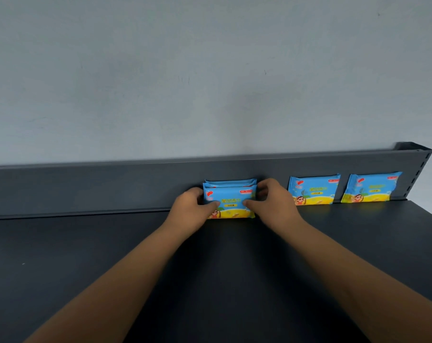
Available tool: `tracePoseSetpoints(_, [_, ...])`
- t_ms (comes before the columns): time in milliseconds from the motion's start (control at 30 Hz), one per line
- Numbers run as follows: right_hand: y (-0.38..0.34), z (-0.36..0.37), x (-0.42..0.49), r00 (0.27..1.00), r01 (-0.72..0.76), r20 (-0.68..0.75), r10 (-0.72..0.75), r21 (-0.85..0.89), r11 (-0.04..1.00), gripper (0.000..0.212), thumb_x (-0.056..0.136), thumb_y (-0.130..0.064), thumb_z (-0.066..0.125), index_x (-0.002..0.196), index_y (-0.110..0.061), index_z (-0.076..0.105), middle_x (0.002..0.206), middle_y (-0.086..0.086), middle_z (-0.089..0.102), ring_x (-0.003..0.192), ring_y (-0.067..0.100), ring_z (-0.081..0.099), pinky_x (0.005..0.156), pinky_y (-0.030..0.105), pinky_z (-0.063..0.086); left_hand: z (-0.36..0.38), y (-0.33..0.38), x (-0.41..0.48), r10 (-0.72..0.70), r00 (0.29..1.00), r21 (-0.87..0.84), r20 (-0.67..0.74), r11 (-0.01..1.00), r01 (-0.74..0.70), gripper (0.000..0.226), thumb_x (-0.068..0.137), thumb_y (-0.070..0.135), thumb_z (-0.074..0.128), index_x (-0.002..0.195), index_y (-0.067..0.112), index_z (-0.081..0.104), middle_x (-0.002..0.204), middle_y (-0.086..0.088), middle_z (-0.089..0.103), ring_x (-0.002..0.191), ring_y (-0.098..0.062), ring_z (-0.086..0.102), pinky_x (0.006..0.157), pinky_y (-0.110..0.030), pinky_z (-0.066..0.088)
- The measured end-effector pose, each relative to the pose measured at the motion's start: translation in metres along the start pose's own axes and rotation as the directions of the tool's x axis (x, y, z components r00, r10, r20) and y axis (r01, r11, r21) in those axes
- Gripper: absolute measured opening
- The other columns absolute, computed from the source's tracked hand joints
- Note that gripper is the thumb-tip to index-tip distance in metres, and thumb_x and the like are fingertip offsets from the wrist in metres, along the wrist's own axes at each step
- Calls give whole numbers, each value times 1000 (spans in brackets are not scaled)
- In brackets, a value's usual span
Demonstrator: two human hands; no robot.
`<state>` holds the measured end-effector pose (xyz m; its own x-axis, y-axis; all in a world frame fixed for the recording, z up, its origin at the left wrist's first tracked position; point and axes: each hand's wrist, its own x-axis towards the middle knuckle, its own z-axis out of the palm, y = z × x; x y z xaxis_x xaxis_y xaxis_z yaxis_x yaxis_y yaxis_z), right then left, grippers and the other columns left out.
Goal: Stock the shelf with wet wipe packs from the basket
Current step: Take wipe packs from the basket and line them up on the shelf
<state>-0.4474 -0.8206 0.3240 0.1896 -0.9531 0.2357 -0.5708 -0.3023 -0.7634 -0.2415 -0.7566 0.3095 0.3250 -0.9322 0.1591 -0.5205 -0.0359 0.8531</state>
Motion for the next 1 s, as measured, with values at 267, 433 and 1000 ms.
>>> tracePoseSetpoints(267, [1,-1,-1,994,-98,60,96,33,995,45,84,-32,82,120,-17,59,102,-3,67,93,14,66,79,34,57,2,3,-5,-8,1000,4,-18,1000,8,23,94,29,74,113,18,69,105,8,74,90,-3,70,71,-17,53])
tracePoseSetpoints(433, [-5,-2,-8,996,-51,60,63,-184,982,41,90,-43,72,118,-17,56,104,-1,65,91,16,62,73,33,52,-3,3,-12,6,998,12,-61,1000,-5,30,88,33,80,112,21,66,103,12,71,91,-1,69,78,-23,59])
tracePoseSetpoints(1000, [-56,-3,-42,976,149,-29,-214,-624,767,43,102,-50,42,124,-17,56,116,5,60,104,26,59,78,38,48,-27,22,-34,23,993,373,-116,928,22,60,101,57,50,140,11,55,140,-7,61,129,-26,55,102,-38,47])
